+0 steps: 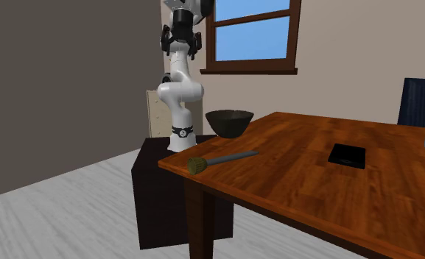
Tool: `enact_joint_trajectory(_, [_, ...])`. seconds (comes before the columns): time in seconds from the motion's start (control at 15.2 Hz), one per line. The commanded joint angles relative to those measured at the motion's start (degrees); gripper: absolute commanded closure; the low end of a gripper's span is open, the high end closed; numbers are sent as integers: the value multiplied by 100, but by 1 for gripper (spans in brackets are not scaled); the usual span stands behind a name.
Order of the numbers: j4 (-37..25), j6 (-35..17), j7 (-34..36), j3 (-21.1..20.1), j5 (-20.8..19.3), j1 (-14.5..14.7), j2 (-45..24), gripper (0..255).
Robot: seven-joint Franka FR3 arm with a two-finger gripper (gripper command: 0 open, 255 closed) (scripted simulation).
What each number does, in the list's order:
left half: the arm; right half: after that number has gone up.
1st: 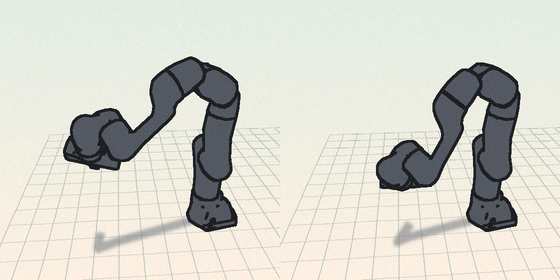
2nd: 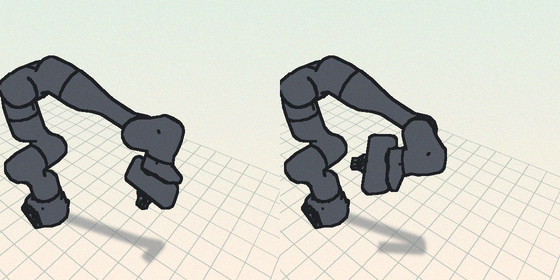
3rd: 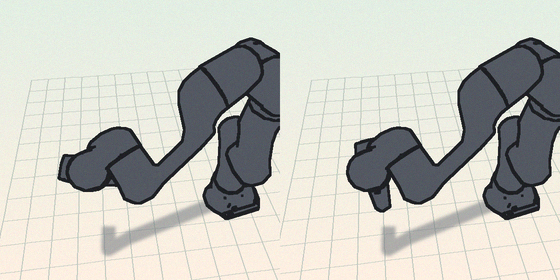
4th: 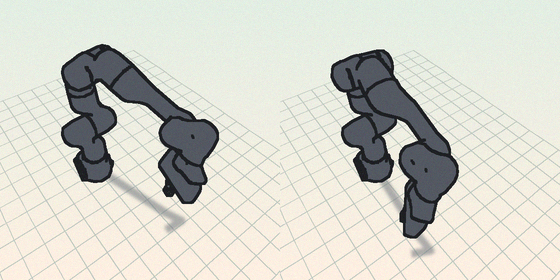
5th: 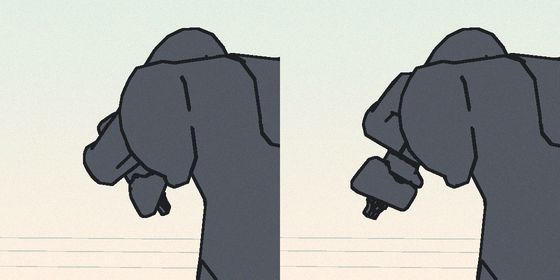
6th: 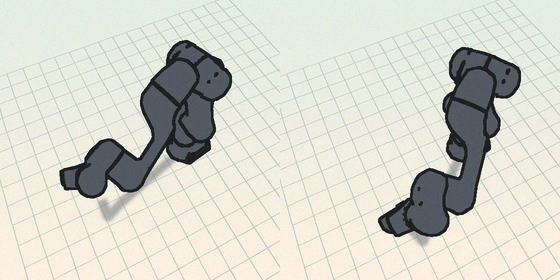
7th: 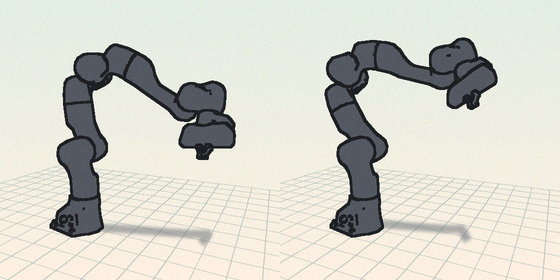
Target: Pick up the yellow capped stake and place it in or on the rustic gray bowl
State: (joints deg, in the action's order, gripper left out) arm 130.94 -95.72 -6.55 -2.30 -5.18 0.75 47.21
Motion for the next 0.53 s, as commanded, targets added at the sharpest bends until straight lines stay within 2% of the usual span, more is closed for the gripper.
enact_joint_trajectory(0.0, [0, 0, 0, 0, 0, 0, 0, 0])
enact_joint_trajectory(0.46, [136, -878, 1975, -852, 387, -389, -949, 0])
